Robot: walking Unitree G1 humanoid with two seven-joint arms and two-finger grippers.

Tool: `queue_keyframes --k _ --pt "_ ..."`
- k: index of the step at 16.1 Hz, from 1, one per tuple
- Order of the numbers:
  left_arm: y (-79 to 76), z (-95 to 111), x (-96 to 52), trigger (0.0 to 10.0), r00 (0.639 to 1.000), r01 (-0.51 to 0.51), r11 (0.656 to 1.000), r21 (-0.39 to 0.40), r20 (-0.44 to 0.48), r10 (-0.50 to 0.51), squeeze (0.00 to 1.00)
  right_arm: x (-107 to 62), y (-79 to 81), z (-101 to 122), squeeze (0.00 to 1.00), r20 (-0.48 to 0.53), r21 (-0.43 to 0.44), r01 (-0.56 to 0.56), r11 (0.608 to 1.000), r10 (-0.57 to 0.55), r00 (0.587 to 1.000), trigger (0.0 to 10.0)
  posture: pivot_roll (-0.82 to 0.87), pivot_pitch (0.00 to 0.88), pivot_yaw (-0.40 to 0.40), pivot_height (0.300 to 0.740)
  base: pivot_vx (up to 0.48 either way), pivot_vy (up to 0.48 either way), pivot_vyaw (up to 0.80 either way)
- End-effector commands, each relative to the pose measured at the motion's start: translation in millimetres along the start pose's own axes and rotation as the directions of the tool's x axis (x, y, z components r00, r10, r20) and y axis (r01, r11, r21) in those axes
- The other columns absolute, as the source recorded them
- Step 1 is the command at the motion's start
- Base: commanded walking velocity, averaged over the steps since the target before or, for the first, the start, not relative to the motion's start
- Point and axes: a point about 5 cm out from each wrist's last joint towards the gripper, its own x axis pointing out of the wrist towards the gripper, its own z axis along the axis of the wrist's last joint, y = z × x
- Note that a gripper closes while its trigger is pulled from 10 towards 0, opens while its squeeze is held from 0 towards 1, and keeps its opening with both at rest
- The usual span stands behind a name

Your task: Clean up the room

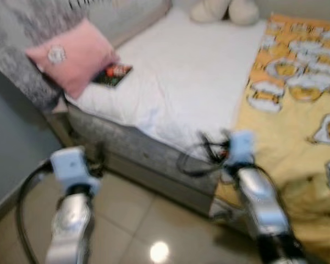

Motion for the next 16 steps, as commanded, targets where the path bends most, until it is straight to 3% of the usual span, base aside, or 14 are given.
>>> queue_keyframes --k 1,4,6,16 --pt "-8.5 1.4 1.6 10.0 1.000 0.021 1.000 -0.006 0.003 -0.021 0.00 -4.5 -12.7 -4.4 0.18 -0.025 -0.009 0.033 0.999 -0.033 0.999 10.0 -0.11 0.000 0.083 0.740 0.270 0.398 0.45" --pt "-6.6 -2.3 4.4 10.0 1.000 -0.010 0.999 0.043 -0.021 0.011 0.00 -3.8 -19.0 -6.2 0.20 -0.039 -0.008 0.042 0.999 -0.042 0.998 10.0 -0.11 0.000 0.080 0.740 0.000 0.105 0.45" --pt "-0.5 3.2 4.5 10.0 1.000 -0.025 0.997 0.071 0.016 0.024 0.00 -3.6 -21.3 -8.3 0.20 -0.052 0.024 0.055 0.998 -0.053 0.997 10.0 -0.11 0.000 0.086 0.740 0.000 0.000 0.45" --pt "2.2 1.1 5.4 10.0 0.998 -0.055 0.994 0.096 0.009 0.054 0.00 2.9 -13.0 -6.2 0.24 -0.047 0.011 -0.006 1.000 0.007 0.999 10.0 -0.10 0.000 0.073 0.740 0.363 -0.309 0.45"
